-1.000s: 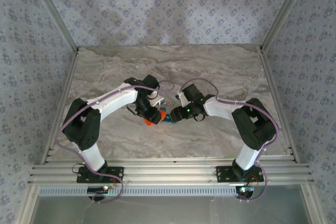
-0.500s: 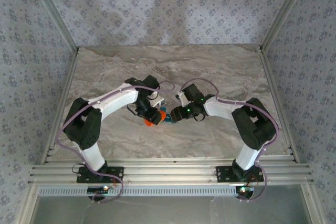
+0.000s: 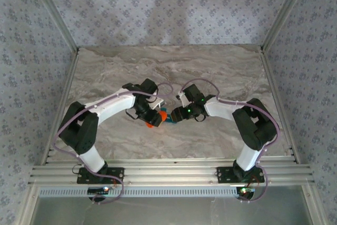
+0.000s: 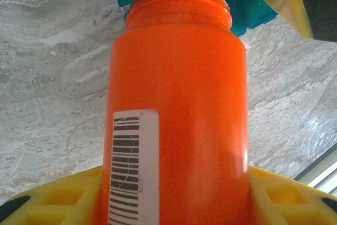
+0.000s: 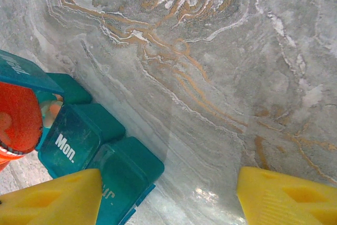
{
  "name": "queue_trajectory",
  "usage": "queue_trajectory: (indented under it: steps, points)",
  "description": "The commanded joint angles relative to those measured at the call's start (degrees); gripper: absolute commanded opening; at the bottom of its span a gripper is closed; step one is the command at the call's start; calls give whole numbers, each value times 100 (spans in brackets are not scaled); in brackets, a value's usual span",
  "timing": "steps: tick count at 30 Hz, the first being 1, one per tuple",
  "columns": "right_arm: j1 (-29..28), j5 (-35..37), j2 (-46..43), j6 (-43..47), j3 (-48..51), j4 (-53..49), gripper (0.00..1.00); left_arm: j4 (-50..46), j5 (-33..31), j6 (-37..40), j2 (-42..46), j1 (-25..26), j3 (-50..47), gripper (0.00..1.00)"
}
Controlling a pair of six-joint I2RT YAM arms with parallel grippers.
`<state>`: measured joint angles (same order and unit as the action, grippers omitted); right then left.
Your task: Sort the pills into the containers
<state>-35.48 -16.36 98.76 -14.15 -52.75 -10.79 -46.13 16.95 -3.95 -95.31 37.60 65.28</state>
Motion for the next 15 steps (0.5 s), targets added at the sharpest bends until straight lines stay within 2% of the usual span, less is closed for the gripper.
queue_trajectory:
  steps: [1,15]
  points:
    - [7,133,399,-69,112,-31,71,242,-16,-152,215,-4,-298,0]
    - [2,98,390,-83,116,-29,71,1667,-130,-553,782,178,-1273,0]
